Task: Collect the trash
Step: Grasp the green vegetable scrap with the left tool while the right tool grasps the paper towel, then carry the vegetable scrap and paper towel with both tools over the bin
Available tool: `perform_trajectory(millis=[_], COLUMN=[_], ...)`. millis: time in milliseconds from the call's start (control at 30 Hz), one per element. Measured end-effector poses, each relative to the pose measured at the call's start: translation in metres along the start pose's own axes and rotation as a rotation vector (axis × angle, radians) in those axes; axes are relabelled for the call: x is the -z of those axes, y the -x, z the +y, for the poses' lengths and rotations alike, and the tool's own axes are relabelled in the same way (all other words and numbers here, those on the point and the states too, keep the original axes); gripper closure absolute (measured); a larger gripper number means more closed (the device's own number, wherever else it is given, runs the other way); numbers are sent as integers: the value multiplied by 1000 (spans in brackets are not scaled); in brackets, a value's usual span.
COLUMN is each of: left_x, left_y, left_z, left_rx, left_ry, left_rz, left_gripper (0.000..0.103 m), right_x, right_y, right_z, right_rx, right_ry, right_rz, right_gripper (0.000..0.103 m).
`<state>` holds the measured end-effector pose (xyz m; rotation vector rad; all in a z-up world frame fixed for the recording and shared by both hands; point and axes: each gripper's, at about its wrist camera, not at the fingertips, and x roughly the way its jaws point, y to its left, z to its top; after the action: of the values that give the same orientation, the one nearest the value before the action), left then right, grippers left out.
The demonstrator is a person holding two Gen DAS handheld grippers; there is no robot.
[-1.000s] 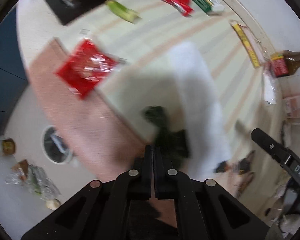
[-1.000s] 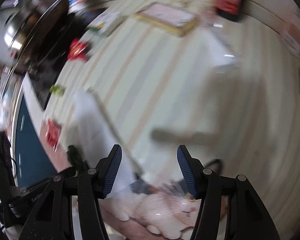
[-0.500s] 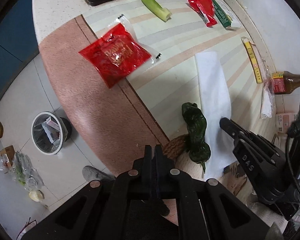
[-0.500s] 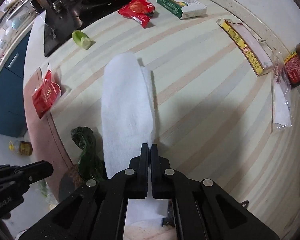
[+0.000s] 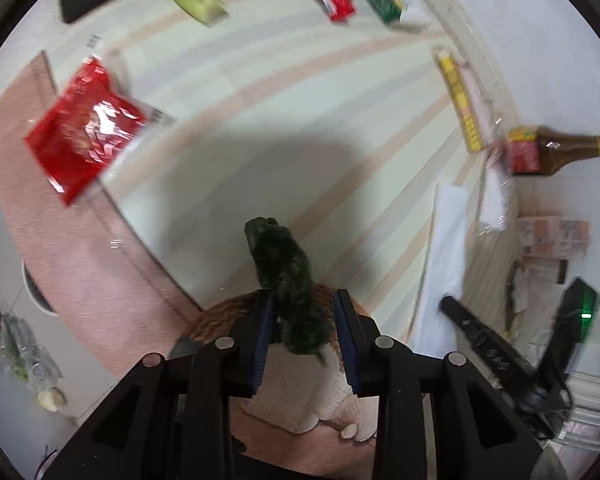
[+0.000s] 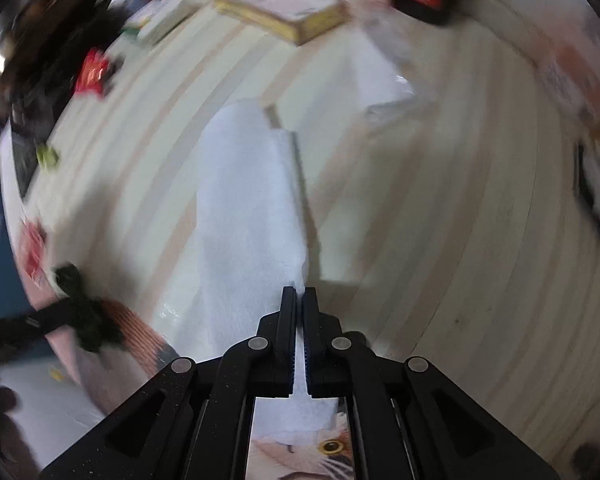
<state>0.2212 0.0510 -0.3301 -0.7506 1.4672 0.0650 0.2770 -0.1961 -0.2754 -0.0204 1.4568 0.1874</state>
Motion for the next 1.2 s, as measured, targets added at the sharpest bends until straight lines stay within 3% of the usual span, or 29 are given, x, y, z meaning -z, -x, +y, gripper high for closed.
perform_trajectory(millis=[67, 100, 200, 233, 333, 400, 467, 500, 633, 867, 1000, 1200], left_x=[0, -1, 1, 4, 7, 11, 16, 18, 23, 36, 45, 65], left_y=[-2, -2, 1, 2, 5, 10, 20, 26, 44, 79, 107, 147], left_z=[-3, -5, -6, -6, -9, -8, -5, -4, 3, 28, 51, 86], left_rx=[-29, -43, -55, -68, -91, -112, -147, -179, -227, -249, -238, -243], left_ry=[4, 2, -11, -35, -102, -126, -160, -182, -215, -181, -138, -67], left_rz=[-1, 5, 4, -3, -21, -34, -63, -89, -142, -239, -295, -389], left_gripper=[75, 75, 77, 84, 89, 90, 91, 91, 91, 91, 91, 91], right_x=[-2, -2, 2, 3, 9, 19, 24, 25, 27, 40, 19, 31], right_y=[10, 13, 24, 24, 13, 13, 16, 16, 21, 60, 67, 83], right_z=[-6, -8, 0, 5, 19, 30, 41, 46, 41, 58, 95, 170], right_rx=[-34, -52, -77, -67, -14, 59, 104, 100, 49, -34, -78, -169], right_ry=[-43, -52, -35, -18, 39, 97, 160, 168, 147, 161, 206, 315], right_rz=[-24, -37, -78, -77, -42, -72, -106, -111, -102, -171, -194, -218], right_gripper=[58, 54, 53, 53, 53, 58, 89, 98, 99, 99, 99, 99])
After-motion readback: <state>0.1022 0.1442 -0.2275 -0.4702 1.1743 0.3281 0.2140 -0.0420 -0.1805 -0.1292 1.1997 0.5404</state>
